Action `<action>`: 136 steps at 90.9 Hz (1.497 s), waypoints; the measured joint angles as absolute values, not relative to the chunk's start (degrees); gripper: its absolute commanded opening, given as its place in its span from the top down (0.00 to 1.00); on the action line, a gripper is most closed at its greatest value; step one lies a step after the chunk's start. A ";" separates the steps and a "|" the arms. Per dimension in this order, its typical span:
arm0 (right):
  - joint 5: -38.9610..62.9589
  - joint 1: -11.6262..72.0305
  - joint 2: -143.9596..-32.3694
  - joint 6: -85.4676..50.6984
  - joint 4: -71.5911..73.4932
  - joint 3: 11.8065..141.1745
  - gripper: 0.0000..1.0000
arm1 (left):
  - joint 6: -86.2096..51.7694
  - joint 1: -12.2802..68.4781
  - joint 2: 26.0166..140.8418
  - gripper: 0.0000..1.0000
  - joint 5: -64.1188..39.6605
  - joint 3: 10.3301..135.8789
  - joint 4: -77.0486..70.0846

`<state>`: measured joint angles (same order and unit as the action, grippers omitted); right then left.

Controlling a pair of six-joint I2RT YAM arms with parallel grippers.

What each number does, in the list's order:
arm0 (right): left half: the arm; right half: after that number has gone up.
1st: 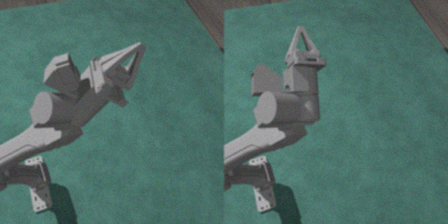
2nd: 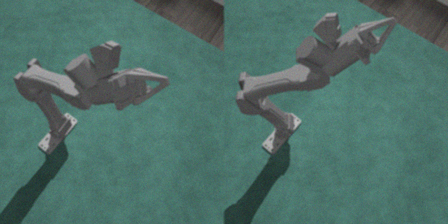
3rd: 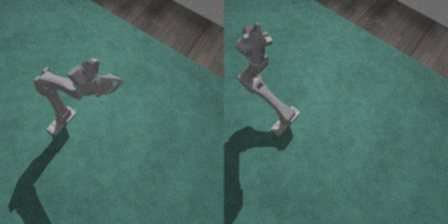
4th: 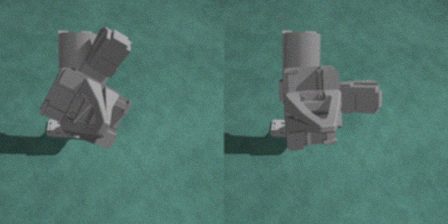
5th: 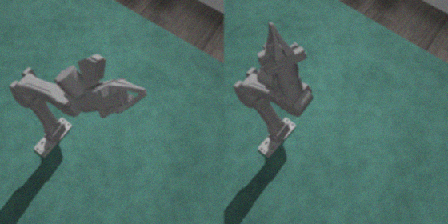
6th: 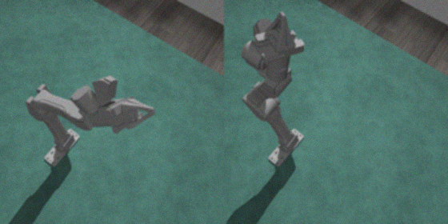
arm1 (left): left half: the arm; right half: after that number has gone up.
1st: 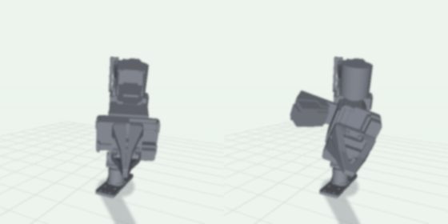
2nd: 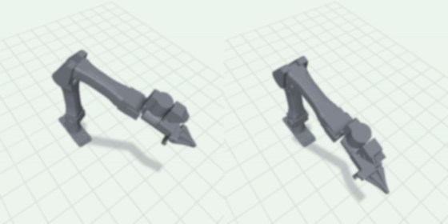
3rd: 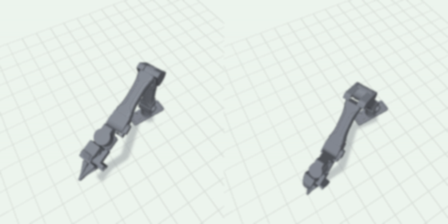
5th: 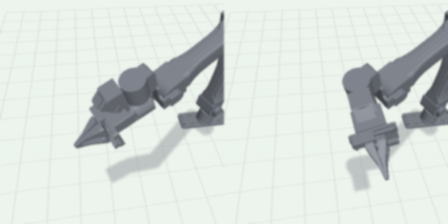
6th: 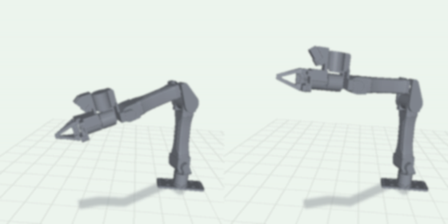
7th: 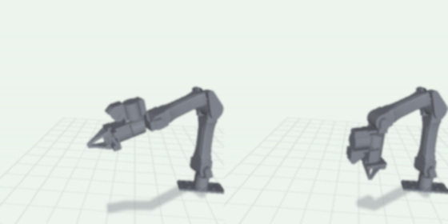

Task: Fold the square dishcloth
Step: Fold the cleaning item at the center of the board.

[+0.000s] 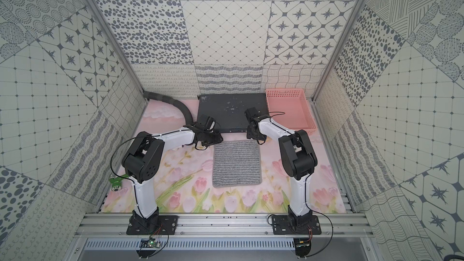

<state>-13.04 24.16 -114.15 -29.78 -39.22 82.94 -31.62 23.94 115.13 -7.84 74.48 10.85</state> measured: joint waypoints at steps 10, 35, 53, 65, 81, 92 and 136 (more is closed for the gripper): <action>-13.32 24.16 -114.72 -29.82 -39.22 82.94 0.43 | -30.50 23.92 115.68 0.46 -8.38 74.94 10.94; -13.85 24.16 -114.76 -29.80 -39.20 82.94 0.43 | -27.79 23.90 115.44 0.36 -8.95 75.55 12.40; -14.52 24.14 -116.05 -29.56 -39.46 84.82 0.48 | -25.80 23.86 114.98 0.36 -8.91 76.44 14.81; -14.61 24.14 -117.64 -29.10 -39.11 86.56 0.50 | -24.32 23.86 114.54 0.37 -8.54 76.84 16.36; -14.70 24.14 -118.54 -29.02 -39.11 86.72 0.51 | -22.44 23.75 114.41 0.43 -8.12 76.95 18.04; -14.90 24.14 -118.54 -29.02 -39.11 86.72 0.51 | -21.52 23.70 114.41 0.46 -8.01 76.95 18.83; -15.51 24.14 -118.56 -29.02 -39.13 86.72 0.53 | -19.62 23.66 115.90 0.60 -7.94 77.23 19.53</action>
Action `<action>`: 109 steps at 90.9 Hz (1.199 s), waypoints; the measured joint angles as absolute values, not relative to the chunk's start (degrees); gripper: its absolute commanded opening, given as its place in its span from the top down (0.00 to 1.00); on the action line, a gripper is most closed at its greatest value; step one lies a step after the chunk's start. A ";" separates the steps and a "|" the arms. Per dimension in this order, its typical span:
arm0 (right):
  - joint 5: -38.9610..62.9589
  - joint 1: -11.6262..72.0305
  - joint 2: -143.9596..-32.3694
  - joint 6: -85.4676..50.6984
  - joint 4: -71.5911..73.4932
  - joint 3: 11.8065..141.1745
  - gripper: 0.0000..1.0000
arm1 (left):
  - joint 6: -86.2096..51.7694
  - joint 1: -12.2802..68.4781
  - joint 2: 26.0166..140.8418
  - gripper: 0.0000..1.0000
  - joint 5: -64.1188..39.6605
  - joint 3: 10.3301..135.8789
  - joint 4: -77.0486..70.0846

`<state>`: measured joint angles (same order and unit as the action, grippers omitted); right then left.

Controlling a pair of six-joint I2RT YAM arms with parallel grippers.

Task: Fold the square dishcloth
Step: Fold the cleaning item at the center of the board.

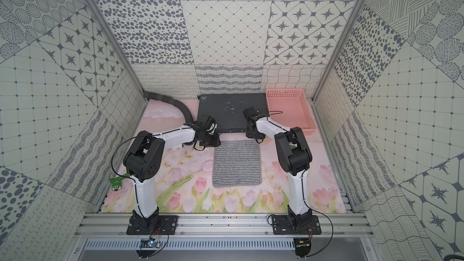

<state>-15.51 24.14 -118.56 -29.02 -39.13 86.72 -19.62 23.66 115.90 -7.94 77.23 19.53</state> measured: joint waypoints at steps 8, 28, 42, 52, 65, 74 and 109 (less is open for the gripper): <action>-15.57 24.14 -118.56 -28.97 -39.11 86.72 0.54 | -19.46 23.66 116.20 0.59 -7.75 77.58 19.44; -15.73 24.14 -118.56 -28.93 -39.13 86.72 0.56 | -19.27 23.66 117.45 0.67 -7.60 78.98 18.96; -15.77 24.14 -118.58 -28.93 -39.13 86.72 0.58 | -19.09 23.66 118.17 0.76 -7.60 79.31 18.00; -15.99 24.14 -118.80 -28.93 -39.11 86.72 0.59 | -18.92 23.64 118.48 0.82 -7.57 79.37 17.23; -16.45 24.14 -119.20 -28.95 -39.11 86.72 0.57 | -18.79 23.64 118.56 0.92 -7.35 79.37 16.91; -17.06 24.14 -119.20 -28.99 -39.11 86.65 0.56 | -18.59 23.62 118.58 1.00 -7.22 79.29 17.02; -19.57 23.90 -119.20 -28.91 -38.79 85.36 0.59 | -18.41 23.62 116.86 1.00 -7.14 75.96 14.22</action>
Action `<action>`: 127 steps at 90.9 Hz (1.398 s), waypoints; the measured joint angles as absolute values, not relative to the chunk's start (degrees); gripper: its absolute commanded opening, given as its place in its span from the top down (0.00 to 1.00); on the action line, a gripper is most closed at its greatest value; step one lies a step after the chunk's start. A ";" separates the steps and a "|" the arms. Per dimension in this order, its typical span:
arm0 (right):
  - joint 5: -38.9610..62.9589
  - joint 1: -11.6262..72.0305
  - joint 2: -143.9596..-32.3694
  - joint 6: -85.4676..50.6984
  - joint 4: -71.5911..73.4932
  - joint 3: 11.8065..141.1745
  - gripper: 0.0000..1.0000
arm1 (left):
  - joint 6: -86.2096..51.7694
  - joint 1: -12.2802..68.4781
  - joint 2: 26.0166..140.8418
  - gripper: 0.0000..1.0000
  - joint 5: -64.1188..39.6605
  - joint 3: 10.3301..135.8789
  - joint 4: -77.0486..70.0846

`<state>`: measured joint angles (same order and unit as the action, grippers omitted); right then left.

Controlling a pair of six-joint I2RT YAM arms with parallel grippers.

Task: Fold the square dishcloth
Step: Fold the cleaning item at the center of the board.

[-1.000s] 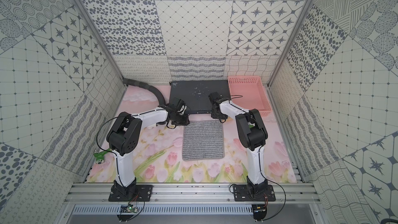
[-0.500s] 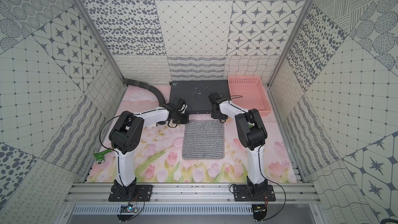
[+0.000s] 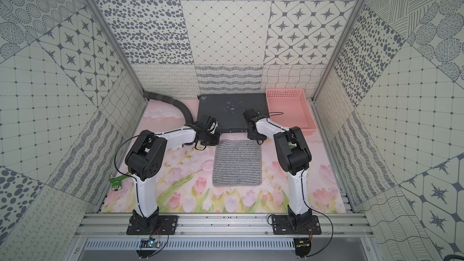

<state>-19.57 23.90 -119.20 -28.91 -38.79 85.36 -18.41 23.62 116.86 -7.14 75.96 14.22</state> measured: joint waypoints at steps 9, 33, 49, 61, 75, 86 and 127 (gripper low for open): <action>-19.53 23.77 -119.20 -28.88 -38.61 85.36 0.63 | -18.41 23.62 116.40 1.00 -7.07 75.24 13.91; -18.55 23.70 -119.20 -28.49 -37.19 85.34 0.82 | -18.41 23.62 116.01 1.00 -7.05 74.63 13.58; -18.57 23.70 -119.20 -27.73 -36.53 85.14 0.90 | -18.39 23.62 115.00 1.00 -6.94 73.32 12.91; -19.07 23.62 -118.96 -27.53 -36.42 84.47 0.91 | -18.31 23.62 112.36 1.00 -6.66 70.87 11.64; -19.59 23.14 -117.27 -27.16 -36.40 84.20 0.91 | -17.91 23.62 108.05 1.00 -6.48 66.78 7.90; -19.70 22.81 -115.70 -26.33 -35.90 84.20 0.92 | -17.87 23.75 104.95 1.00 -6.35 62.70 3.70; -19.29 22.02 -114.15 -24.80 -34.04 84.31 0.97 | -16.12 24.05 100.18 1.00 -5.93 56.36 -9.30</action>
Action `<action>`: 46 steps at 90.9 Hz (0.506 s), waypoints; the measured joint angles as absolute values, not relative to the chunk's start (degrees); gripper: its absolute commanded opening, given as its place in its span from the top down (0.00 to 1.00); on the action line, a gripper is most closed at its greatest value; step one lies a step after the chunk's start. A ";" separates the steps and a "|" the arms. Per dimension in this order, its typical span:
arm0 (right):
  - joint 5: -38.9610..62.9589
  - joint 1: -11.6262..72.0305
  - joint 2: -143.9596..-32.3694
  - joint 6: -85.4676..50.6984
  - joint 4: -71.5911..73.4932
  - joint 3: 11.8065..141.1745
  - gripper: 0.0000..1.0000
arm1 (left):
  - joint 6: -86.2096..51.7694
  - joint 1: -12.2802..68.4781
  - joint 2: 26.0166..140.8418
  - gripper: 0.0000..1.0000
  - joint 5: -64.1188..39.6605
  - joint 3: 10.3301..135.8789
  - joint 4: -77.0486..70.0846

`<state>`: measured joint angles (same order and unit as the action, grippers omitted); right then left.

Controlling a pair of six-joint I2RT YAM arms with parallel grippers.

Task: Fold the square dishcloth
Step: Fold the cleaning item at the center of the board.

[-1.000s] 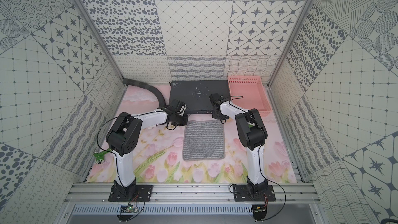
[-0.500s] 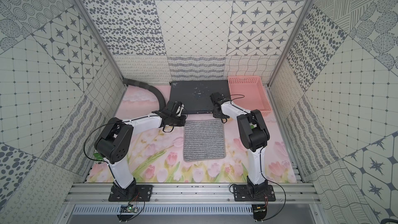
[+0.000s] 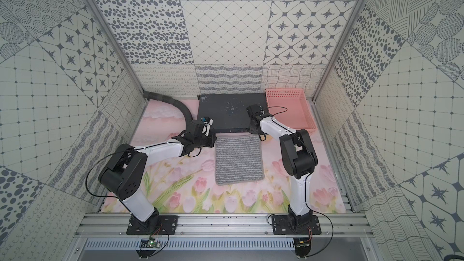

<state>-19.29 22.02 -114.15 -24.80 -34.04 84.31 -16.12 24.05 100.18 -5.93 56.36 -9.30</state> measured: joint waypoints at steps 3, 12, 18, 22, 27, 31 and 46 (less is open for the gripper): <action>-19.11 21.91 -114.02 -24.80 -33.95 84.31 1.00 | -15.94 24.05 100.18 1.00 -5.93 56.40 -9.85; -18.46 21.50 -113.47 -24.80 -33.63 84.53 1.00 | -15.49 24.05 100.25 1.00 -5.82 57.12 -11.00; -17.87 21.12 -113.47 -24.77 -33.36 85.17 1.00 | -15.22 24.05 100.53 1.00 -5.48 58.17 -11.64; -17.34 20.86 -113.47 -24.73 -33.19 85.62 1.00 | -15.00 24.05 100.88 1.00 -5.41 58.92 -11.86; -16.97 20.60 -113.47 -24.67 -33.04 86.19 1.00 | -14.83 24.05 101.30 1.00 -5.06 59.57 -11.99; -16.73 20.47 -113.47 -24.60 -32.84 86.54 1.00 | -14.63 24.05 101.65 1.00 -4.97 60.07 -12.12; -15.90 20.14 -113.38 -24.58 -32.25 86.65 1.00 | -13.80 24.05 102.15 1.00 -4.45 60.62 -12.86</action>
